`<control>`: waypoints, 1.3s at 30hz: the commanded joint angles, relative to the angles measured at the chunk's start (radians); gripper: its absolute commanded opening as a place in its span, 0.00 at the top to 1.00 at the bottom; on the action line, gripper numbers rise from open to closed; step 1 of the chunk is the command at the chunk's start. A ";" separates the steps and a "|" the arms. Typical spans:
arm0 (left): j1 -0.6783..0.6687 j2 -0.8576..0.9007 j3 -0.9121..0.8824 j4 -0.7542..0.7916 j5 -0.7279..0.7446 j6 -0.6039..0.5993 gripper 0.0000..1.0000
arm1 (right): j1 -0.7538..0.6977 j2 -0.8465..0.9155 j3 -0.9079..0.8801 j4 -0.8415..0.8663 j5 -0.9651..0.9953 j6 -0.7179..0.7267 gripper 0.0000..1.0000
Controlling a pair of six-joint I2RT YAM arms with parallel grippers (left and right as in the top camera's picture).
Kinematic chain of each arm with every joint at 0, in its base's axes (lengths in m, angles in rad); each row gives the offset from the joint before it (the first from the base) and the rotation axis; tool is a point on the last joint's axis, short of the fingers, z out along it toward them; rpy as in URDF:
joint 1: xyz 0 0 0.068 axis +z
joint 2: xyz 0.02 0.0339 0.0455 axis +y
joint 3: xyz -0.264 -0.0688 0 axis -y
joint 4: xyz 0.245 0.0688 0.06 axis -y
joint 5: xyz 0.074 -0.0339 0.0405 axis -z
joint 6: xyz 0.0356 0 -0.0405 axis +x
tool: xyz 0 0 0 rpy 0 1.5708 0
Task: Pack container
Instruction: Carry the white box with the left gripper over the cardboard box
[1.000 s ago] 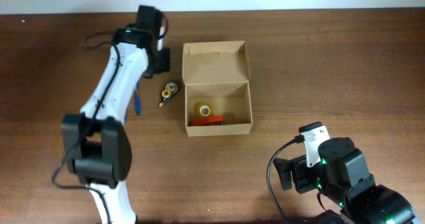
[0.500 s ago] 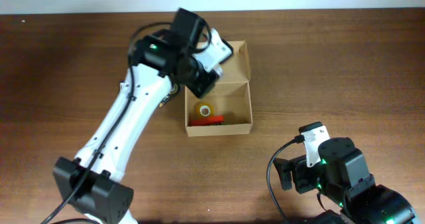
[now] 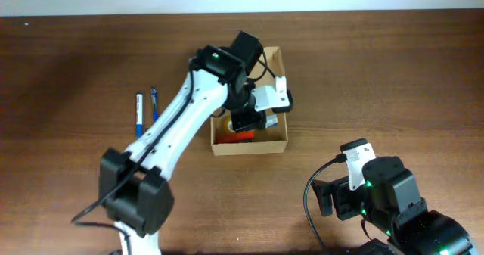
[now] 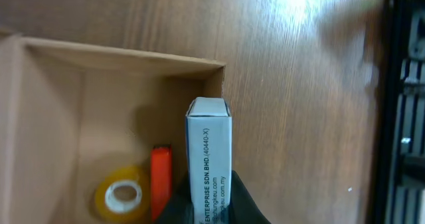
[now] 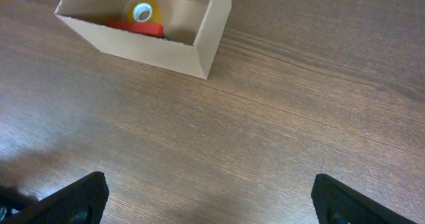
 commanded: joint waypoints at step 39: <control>-0.011 0.152 0.002 0.154 0.004 -0.034 0.98 | 0.006 0.000 -0.003 0.002 -0.005 -0.004 0.01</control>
